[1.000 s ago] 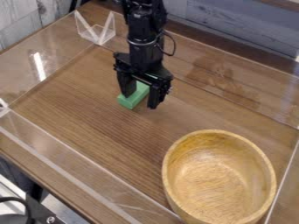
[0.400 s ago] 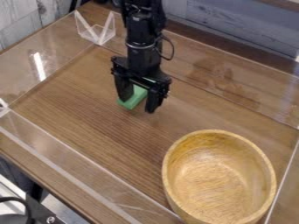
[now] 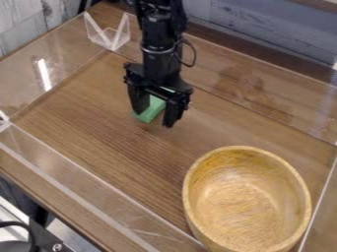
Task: Put the green block in the brown bowl
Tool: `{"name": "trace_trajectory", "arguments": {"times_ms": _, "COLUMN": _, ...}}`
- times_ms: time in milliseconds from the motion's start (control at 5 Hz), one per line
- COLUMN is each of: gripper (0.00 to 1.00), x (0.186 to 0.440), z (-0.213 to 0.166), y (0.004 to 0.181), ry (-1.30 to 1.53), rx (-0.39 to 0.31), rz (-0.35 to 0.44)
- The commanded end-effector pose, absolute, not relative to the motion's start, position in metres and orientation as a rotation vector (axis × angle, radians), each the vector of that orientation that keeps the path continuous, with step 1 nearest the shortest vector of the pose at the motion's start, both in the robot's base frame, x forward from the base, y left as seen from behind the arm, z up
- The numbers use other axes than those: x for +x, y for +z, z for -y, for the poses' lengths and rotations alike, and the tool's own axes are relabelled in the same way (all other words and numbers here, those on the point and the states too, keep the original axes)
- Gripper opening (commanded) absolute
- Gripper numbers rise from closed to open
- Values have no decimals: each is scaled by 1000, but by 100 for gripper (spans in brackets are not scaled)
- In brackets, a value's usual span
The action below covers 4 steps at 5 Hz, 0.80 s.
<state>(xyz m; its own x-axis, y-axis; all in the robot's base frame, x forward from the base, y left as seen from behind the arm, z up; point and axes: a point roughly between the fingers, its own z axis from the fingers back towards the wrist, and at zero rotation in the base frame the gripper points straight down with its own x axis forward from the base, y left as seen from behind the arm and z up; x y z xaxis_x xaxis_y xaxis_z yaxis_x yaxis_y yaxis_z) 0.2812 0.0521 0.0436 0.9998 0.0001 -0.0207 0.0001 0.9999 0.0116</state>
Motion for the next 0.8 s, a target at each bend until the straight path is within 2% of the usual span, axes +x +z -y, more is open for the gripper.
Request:
{"name": "trace_trajectory", "arguments": {"times_ms": 0, "gripper": 100, "x": 287, "z": -50, "y": 65, "ry": -9, "rx": 25, "rz": 49}}
{"name": "trace_trajectory", "arguments": {"times_ms": 600, "gripper": 100, "x": 283, "z": -44, "y": 71, "ry": -13, "rx": 22, "rz": 52}}
